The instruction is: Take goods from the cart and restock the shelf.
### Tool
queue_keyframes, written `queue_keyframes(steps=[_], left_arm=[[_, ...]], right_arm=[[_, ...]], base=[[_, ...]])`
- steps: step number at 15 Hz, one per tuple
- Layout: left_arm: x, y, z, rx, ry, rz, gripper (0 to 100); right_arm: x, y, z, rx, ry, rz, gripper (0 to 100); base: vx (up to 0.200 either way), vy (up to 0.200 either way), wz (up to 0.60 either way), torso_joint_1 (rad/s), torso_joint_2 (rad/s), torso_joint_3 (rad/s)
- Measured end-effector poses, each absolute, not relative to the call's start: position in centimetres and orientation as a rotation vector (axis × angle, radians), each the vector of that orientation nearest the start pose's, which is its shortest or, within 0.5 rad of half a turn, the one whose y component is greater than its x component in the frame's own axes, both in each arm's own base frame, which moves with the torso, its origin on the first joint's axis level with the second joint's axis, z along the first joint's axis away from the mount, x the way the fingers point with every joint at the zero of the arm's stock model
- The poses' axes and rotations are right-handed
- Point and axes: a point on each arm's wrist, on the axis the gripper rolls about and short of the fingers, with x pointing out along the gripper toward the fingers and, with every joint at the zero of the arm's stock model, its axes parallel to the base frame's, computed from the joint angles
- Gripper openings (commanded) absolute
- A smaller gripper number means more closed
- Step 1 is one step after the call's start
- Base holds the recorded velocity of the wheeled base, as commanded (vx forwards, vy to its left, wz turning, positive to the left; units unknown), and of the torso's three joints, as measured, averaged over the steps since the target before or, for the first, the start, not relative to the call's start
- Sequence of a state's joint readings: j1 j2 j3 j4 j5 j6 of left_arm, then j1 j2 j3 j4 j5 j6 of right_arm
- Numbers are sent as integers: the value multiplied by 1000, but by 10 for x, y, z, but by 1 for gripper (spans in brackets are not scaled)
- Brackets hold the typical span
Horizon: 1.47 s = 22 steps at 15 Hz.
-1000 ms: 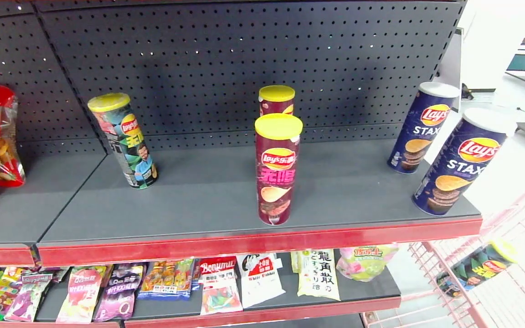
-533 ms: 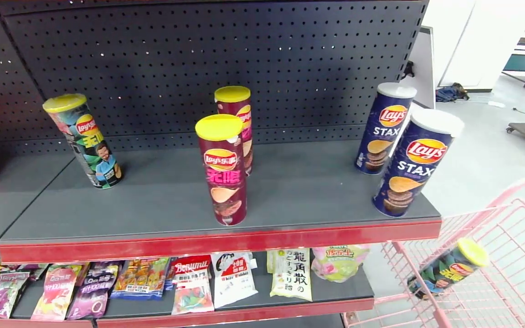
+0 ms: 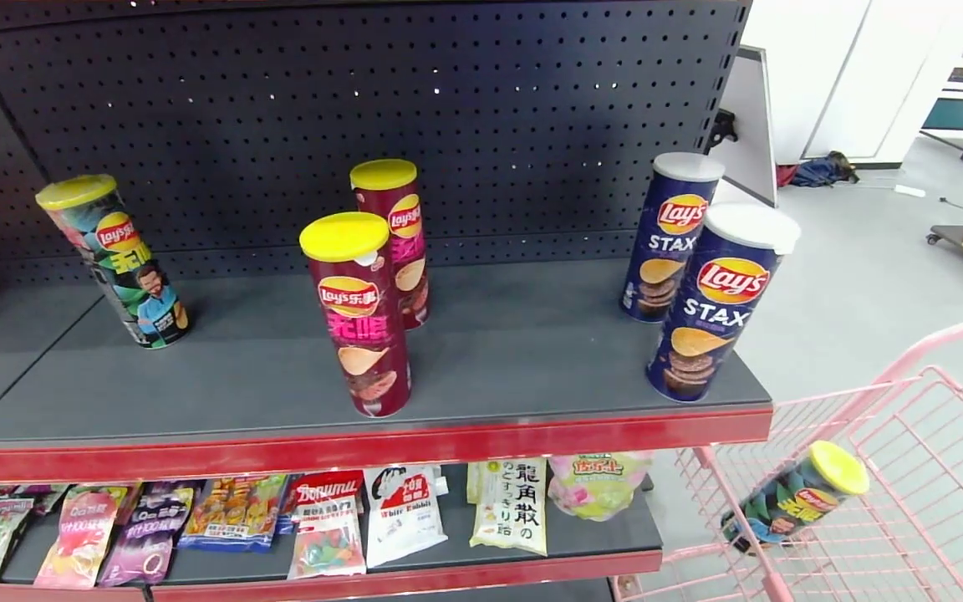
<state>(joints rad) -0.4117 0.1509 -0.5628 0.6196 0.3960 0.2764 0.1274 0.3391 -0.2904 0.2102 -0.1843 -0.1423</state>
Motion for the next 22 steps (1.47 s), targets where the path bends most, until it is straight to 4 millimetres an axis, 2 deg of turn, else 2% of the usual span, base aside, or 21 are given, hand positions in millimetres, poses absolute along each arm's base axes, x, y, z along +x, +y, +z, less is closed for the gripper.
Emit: queue_keyframes(steps=[5,13,22], left_arm=[[-60,36,164,353,174,-51,100],[-61,37,163,350,167,-51,100],[-62,37,164,365,158,-57,100]], right_arm=[[-6,-5,140,-181,257,-39,100],[-7,-5,138,-181,254,-39,100],[-7,-5,135,-188,262,-43,100]], base=[[0,0,0,0,0,0],[0,0,-600,1,2,3],[0,0,0,0,0,0]])
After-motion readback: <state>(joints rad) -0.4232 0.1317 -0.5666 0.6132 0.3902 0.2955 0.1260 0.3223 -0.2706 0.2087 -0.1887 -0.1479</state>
